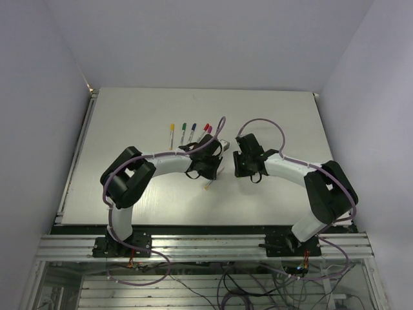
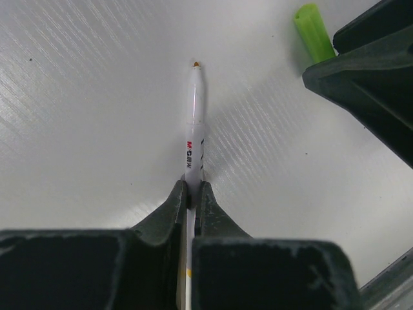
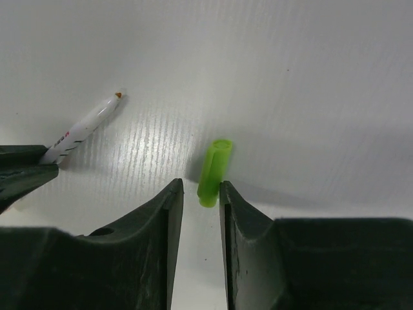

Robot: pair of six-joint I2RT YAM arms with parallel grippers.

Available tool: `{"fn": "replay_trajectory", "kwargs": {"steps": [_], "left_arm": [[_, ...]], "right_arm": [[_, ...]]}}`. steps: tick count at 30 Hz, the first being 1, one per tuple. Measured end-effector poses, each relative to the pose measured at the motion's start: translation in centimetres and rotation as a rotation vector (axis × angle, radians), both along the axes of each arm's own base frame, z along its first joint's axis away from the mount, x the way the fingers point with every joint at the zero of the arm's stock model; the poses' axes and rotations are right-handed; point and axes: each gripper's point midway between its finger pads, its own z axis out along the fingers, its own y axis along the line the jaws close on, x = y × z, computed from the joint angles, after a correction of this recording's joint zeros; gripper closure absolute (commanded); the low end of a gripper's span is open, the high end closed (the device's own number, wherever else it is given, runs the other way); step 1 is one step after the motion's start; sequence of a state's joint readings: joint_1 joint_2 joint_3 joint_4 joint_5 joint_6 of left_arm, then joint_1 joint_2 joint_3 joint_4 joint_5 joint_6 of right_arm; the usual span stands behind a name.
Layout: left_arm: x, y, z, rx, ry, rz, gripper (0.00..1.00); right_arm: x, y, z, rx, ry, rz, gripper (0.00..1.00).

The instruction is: Insert the pens into the pen caps

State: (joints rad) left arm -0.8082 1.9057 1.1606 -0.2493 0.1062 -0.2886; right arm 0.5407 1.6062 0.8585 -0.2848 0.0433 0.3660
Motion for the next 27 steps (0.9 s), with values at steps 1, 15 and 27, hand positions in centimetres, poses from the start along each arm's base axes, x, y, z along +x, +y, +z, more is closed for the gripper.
{"fn": "replay_trajectory", "kwargs": {"steps": [1, 15, 27], "left_arm": [[0.0, 0.0, 0.0, -0.004, 0.003, 0.0, 0.93], [0.1, 0.1, 0.0, -0.041, 0.035, -0.002, 0.93], [0.3, 0.0, 0.1, -0.064, 0.055, -0.004, 0.93]], "right_arm": [[0.0, -0.1, 0.0, -0.004, 0.0, -0.002, 0.72], [1.4, -0.4, -0.7, -0.054, -0.014, -0.042, 0.82], [2.0, -0.1, -0.6, -0.067, 0.007, -0.053, 1.0]]}}
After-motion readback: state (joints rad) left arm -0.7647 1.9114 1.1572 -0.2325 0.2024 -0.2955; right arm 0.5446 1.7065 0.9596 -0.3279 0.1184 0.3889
